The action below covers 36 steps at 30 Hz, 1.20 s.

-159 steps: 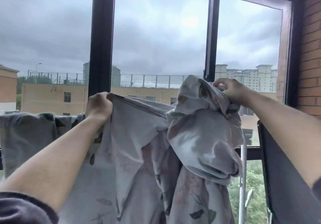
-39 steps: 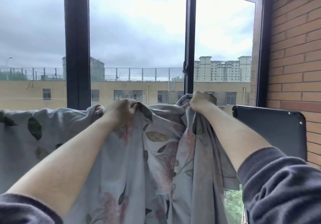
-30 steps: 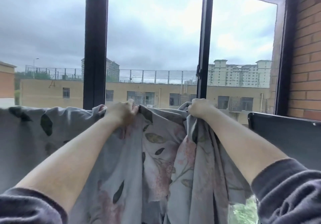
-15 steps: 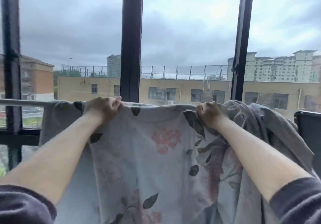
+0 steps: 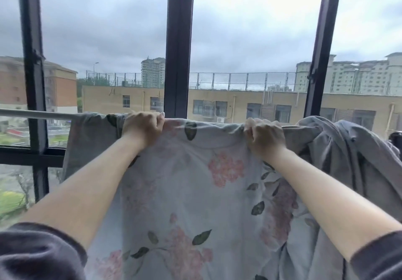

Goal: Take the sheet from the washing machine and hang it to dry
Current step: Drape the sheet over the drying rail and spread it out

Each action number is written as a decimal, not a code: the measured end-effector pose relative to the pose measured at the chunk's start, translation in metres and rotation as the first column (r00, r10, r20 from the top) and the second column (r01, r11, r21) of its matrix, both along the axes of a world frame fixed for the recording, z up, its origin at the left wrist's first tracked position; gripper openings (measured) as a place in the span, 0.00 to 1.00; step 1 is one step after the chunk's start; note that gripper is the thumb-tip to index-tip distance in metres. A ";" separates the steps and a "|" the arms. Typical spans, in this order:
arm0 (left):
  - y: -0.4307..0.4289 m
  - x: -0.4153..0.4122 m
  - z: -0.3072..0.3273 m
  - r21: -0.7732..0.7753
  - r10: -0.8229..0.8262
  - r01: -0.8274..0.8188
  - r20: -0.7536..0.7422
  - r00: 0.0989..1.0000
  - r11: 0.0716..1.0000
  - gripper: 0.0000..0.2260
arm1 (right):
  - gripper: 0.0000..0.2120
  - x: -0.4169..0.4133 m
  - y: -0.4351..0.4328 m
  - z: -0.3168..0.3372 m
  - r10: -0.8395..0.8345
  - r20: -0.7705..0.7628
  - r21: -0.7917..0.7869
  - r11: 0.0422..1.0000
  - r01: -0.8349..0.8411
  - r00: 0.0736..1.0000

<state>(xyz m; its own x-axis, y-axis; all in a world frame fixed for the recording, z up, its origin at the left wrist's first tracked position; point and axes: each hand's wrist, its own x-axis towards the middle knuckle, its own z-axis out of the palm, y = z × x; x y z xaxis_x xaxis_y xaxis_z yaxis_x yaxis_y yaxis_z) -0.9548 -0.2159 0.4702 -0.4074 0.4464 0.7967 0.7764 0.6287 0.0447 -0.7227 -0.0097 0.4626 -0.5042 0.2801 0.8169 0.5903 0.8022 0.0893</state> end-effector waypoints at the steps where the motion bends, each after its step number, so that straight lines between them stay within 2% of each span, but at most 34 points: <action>1: 0.003 0.001 0.000 -0.006 -0.004 0.004 0.010 1.000 1.000 0.20 | 0.26 -0.008 -0.007 -0.002 0.015 0.035 0.004 1.000 -0.015 0.999; 4: 0.008 0.005 -0.002 0.019 -0.020 0.020 0.025 0.999 1.000 0.19 | 0.22 -0.034 -0.028 -0.004 0.057 0.149 0.056 0.996 -0.066 0.987; 7: 0.005 0.014 -0.002 0.033 -0.097 0.096 0.056 0.994 0.995 0.15 | 0.19 -0.056 -0.049 -0.008 0.092 0.185 0.073 0.992 -0.107 0.978; 9: -0.006 0.016 -0.008 0.028 -0.137 0.136 0.077 0.988 0.990 0.12 | 0.22 -0.069 -0.057 -0.015 0.159 0.156 0.056 0.984 -0.169 0.975; 13: -0.030 0.024 -0.052 0.066 -0.151 0.149 0.021 0.988 0.987 0.23 | 0.29 -0.080 -0.071 -0.047 0.319 0.030 0.110 0.941 -0.320 0.947; 16: -0.054 0.026 -0.095 0.127 -0.113 0.100 0.098 0.989 0.987 0.23 | 0.28 -0.082 -0.088 -0.080 0.391 0.036 0.093 0.915 -0.392 0.920; 20: -0.094 -0.001 -0.156 0.224 -0.124 0.086 0.160 0.979 0.971 0.24 | 0.28 -0.087 -0.106 -0.133 0.366 0.180 -0.048 0.930 -0.364 0.913; 25: -0.137 -0.045 -0.212 0.245 -0.139 0.047 0.372 0.918 0.968 0.23 | 0.26 -0.106 -0.148 -0.194 0.352 0.268 -0.236 0.927 -0.293 0.897; 27: -0.144 -0.056 -0.218 0.277 -0.195 0.072 0.448 0.872 0.958 0.25 | 0.25 -0.116 -0.166 -0.208 0.372 0.252 -0.293 0.909 -0.296 0.893; 30: -0.154 -0.076 -0.217 0.360 -0.234 0.039 0.518 0.823 0.932 0.30 | 0.27 -0.134 -0.199 -0.219 0.373 0.105 -0.448 0.845 -0.291 0.922; 32: -0.162 -0.094 -0.212 0.374 -0.300 0.067 0.609 0.734 0.925 0.28 | 0.28 -0.147 -0.219 -0.223 0.300 0.020 -0.569 0.788 -0.236 0.954; 34: -0.170 -0.103 -0.210 0.348 -0.342 0.131 0.661 0.668 0.928 0.17 | 0.18 -0.156 -0.232 -0.225 0.232 -0.030 -0.638 0.744 -0.197 0.972; 36: -0.178 -0.105 -0.214 0.346 -0.362 0.168 0.635 0.682 0.923 0.11 | 0.06 -0.158 -0.236 -0.226 0.157 -0.033 -0.633 0.761 -0.142 0.987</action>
